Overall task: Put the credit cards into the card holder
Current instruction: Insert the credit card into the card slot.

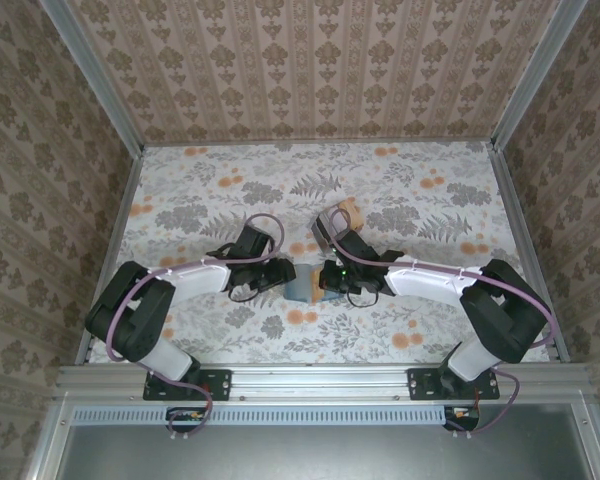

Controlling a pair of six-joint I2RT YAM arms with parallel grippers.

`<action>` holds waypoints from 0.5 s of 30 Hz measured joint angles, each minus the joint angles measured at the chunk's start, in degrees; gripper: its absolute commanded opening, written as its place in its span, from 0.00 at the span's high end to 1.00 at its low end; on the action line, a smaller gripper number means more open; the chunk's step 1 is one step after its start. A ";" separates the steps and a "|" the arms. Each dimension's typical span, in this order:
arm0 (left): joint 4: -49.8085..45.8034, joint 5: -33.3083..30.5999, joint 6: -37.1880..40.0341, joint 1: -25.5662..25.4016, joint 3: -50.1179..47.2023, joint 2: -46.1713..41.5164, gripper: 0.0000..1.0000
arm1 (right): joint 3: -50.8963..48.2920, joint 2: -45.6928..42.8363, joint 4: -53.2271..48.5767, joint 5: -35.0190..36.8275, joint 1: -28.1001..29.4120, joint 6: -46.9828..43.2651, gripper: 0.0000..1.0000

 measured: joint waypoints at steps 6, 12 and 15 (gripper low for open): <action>-2.12 -1.97 1.29 0.00 0.13 0.00 0.75 | 0.35 -0.11 -0.42 0.31 0.22 -1.11 1.00; -5.90 -4.42 2.78 0.00 1.31 0.00 0.75 | 1.22 -0.61 -0.35 0.24 0.22 -1.73 1.00; -7.37 -5.38 3.85 0.00 2.05 0.02 0.75 | 1.22 -0.13 0.50 0.00 0.22 -1.51 1.00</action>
